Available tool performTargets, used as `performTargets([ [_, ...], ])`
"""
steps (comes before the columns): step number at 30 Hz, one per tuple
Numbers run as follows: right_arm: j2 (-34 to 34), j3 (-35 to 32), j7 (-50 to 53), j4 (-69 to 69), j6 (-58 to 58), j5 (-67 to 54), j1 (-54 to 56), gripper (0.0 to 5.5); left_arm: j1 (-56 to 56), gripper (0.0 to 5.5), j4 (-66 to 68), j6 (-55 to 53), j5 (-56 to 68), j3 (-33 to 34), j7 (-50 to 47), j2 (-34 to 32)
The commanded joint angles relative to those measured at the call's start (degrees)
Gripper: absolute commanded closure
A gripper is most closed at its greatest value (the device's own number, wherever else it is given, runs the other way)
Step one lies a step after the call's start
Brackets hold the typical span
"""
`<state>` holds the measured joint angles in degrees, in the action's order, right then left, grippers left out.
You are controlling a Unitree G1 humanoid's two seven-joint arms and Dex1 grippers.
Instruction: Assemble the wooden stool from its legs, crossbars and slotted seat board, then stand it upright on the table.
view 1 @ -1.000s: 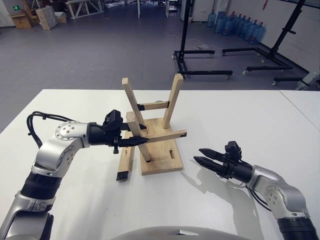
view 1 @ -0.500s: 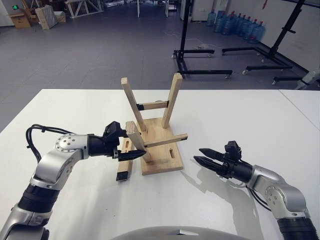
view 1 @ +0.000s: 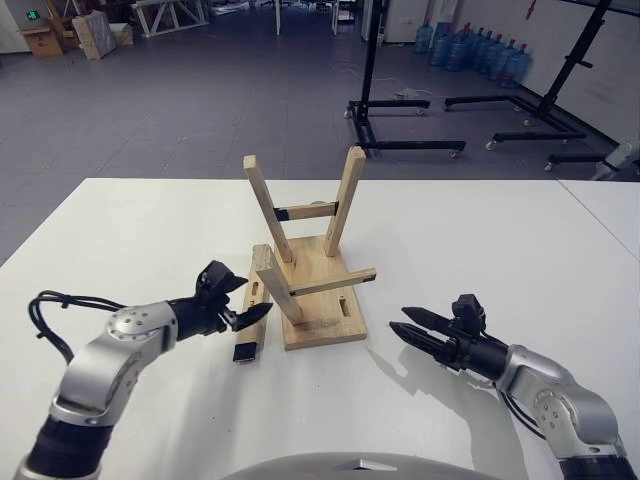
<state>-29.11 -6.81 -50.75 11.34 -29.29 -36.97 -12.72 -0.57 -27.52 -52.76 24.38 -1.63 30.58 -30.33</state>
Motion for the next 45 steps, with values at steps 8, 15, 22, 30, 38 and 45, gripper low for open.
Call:
performTargets([
  [8,1.9,1.7,0.5,-1.7,4.2,3.2,-0.3,2.28,-3.3,1.5,0.6,-14.3,-9.1,-5.4,-20.3,9.5],
  [15,2.7,2.7,1.1,-1.0,5.5,4.3,-1.3,2.28,2.1,1.5,5.0,-13.6,-9.6,-0.6,-21.2,11.4],
  [22,3.5,4.2,2.1,-0.2,7.0,6.1,-2.3,2.28,9.7,2.52,10.1,-8.7,-11.6,0.8,-21.1,10.9],
  [30,4.0,5.3,4.0,1.0,7.4,6.9,-2.8,2.28,14.6,3.44,13.4,-4.9,-12.1,0.7,-19.8,10.8],
  [38,4.3,1.2,5.7,0.5,6.3,3.9,0.3,2.28,12.1,3.45,15.5,8.7,-7.4,8.7,-18.1,16.3],
  [45,3.6,-7.1,7.8,0.0,1.0,-5.9,6.9,2.28,5.9,3.46,10.0,20.0,3.3,16.2,-10.4,17.6],
])
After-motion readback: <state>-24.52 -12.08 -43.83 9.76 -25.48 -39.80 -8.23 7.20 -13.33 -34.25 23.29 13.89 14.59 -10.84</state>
